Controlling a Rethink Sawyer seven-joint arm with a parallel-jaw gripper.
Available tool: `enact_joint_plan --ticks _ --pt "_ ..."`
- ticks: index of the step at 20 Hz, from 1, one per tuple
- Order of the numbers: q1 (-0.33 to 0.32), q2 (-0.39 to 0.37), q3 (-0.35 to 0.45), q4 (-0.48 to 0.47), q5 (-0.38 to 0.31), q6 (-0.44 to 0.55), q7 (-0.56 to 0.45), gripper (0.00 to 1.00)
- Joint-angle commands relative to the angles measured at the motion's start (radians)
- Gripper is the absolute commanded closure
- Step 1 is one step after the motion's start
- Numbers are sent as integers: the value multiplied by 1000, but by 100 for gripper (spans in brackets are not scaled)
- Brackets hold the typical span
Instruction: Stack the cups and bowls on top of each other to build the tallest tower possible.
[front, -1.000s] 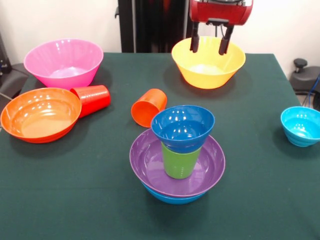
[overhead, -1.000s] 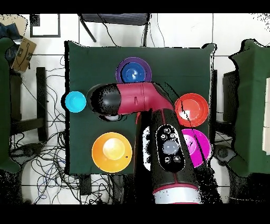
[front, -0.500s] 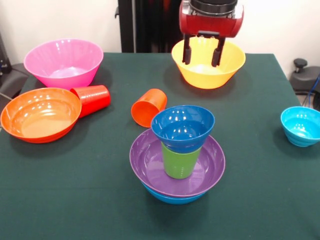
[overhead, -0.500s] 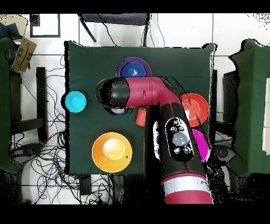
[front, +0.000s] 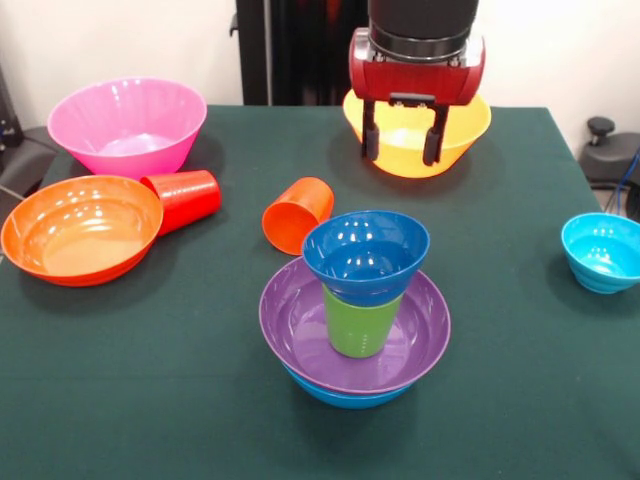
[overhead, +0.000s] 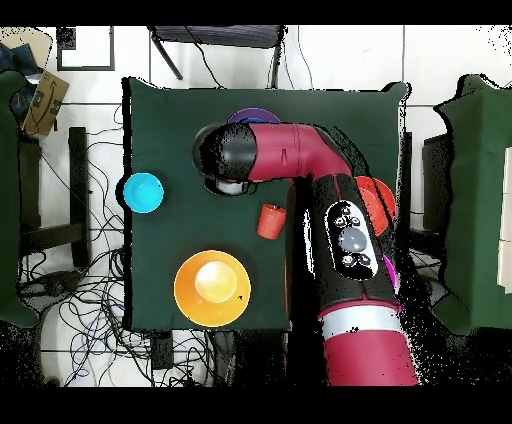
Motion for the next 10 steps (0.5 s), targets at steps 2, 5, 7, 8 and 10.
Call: enact_joint_plan --ticks 2,5,7,8,10 --pt "-32 75 110 -124 -112 170 -347 0" --pt "-36 77 99 -135 -144 188 -370 0" --pt "-43 60 91 -120 -165 199 -379 0" --pt "-49 46 89 -101 -171 197 -380 0" --pt "-65 11 93 -41 -171 167 -371 0"
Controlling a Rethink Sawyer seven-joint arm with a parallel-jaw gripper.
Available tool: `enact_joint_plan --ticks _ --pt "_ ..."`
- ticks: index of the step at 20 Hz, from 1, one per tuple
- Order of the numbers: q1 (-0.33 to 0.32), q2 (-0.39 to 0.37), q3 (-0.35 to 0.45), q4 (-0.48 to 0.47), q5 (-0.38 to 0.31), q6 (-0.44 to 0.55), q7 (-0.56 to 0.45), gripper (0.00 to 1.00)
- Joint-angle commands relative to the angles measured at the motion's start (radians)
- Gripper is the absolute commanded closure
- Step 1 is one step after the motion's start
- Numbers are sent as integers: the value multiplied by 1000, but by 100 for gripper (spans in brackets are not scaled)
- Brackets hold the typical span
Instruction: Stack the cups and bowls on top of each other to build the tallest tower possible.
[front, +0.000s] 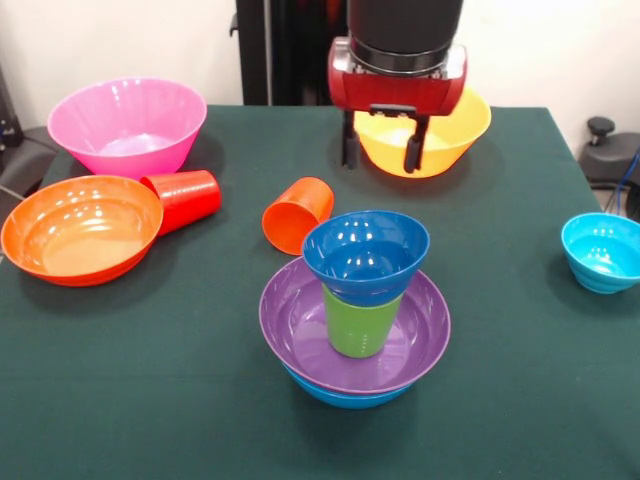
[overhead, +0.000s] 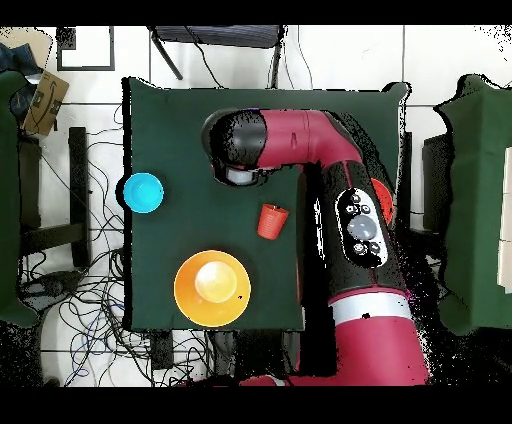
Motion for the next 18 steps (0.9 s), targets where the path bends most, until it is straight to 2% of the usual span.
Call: enact_joint_plan --ticks 1,5,8,14,18 --pt "-45 -37 64 67 -113 52 -340 0" --pt "-96 -82 86 176 -130 -38 -356 0" --pt "-140 -80 111 218 -147 -82 -370 0" --pt "-182 -22 136 171 -210 -116 -378 0" --pt "-196 -3 148 175 -231 -153 -340 0"
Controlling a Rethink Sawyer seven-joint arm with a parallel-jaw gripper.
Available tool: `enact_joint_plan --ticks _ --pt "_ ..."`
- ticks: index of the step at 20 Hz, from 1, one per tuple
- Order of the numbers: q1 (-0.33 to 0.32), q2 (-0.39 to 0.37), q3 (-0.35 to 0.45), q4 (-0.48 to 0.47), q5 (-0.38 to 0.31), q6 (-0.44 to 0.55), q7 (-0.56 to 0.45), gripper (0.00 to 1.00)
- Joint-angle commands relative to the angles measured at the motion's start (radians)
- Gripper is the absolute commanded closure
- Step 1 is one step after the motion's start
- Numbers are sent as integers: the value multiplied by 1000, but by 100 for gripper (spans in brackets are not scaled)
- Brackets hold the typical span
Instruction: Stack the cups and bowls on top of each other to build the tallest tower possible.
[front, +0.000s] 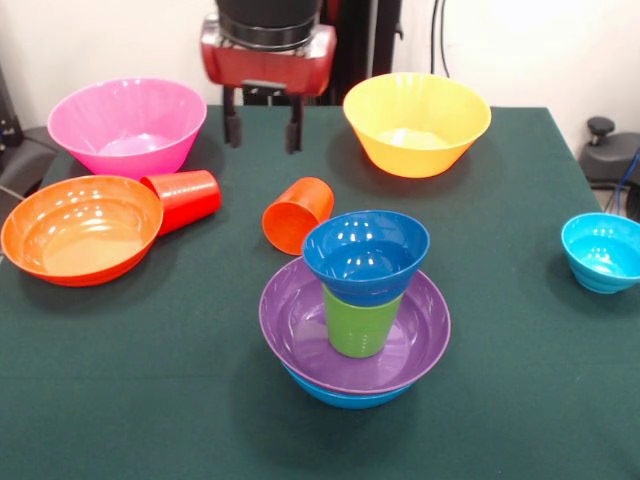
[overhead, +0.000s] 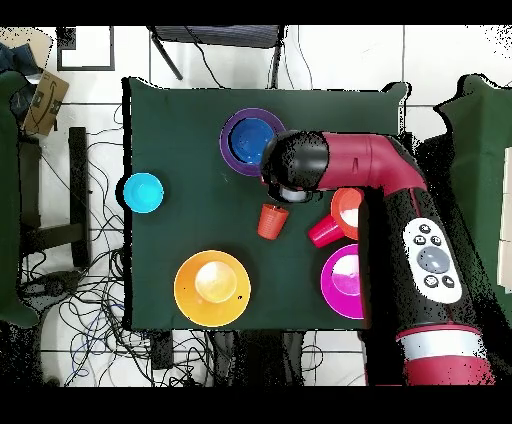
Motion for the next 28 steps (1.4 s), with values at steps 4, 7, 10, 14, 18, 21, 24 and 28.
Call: enact_joint_plan --ticks 4,7,10,14,18,21,24,28 --pt "-18 94 104 34 -130 -119 -256 0" --pt "-10 116 99 19 -154 -153 -218 0" --pt "-9 139 96 28 -168 -207 -183 0" --pt "-20 119 103 41 -143 -181 -177 0" --pt "-28 129 118 -17 -94 -83 -193 0" --pt "-25 135 120 -61 -84 -25 -206 0" --pt "-21 149 120 -86 -94 -21 -207 0" --pt "-23 174 128 -101 -105 -33 -211 0"
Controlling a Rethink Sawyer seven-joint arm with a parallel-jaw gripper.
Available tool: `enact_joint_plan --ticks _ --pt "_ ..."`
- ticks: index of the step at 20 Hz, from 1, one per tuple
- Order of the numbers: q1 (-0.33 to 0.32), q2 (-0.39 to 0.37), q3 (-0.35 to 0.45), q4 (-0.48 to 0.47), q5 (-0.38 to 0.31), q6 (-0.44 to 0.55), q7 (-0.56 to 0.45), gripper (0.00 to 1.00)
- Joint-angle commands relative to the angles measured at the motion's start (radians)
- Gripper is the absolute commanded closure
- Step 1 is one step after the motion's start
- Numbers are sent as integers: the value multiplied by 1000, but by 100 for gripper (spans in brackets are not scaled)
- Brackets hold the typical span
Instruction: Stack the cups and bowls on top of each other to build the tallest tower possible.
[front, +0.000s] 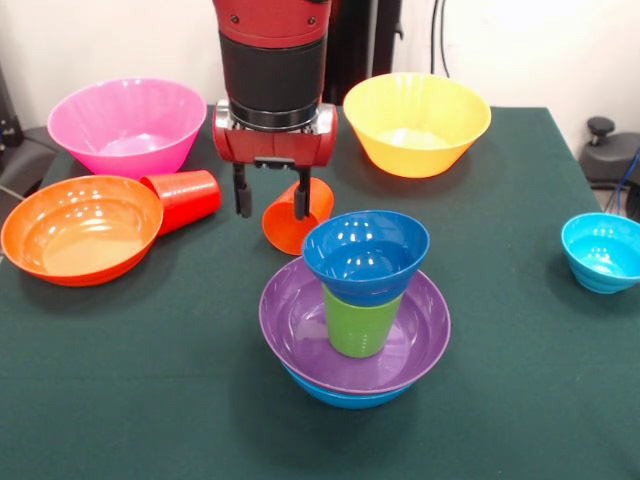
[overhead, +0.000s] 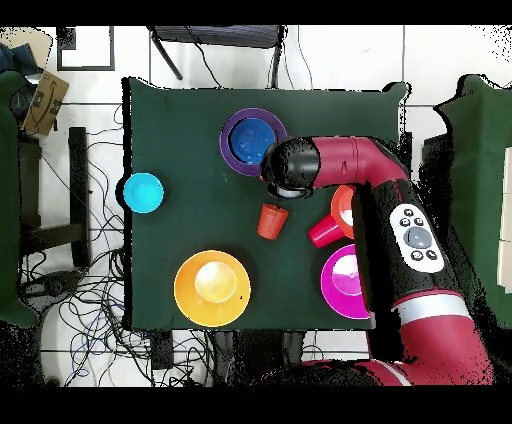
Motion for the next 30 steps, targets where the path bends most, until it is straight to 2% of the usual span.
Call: enact_joint_plan --ticks 1,7,12,18,21,26,30 --pt "1 60 64 -71 -21 79 -210 0" --pt "-35 82 88 -40 -48 19 -258 0" --pt "-54 57 101 -53 -43 119 -322 0" --pt "-49 65 96 -101 -91 189 -388 0" --pt "-66 56 105 -107 -98 199 -420 0" --pt "-78 80 116 -171 -106 243 -466 0" --pt "-96 76 110 -151 -133 187 -482 0"
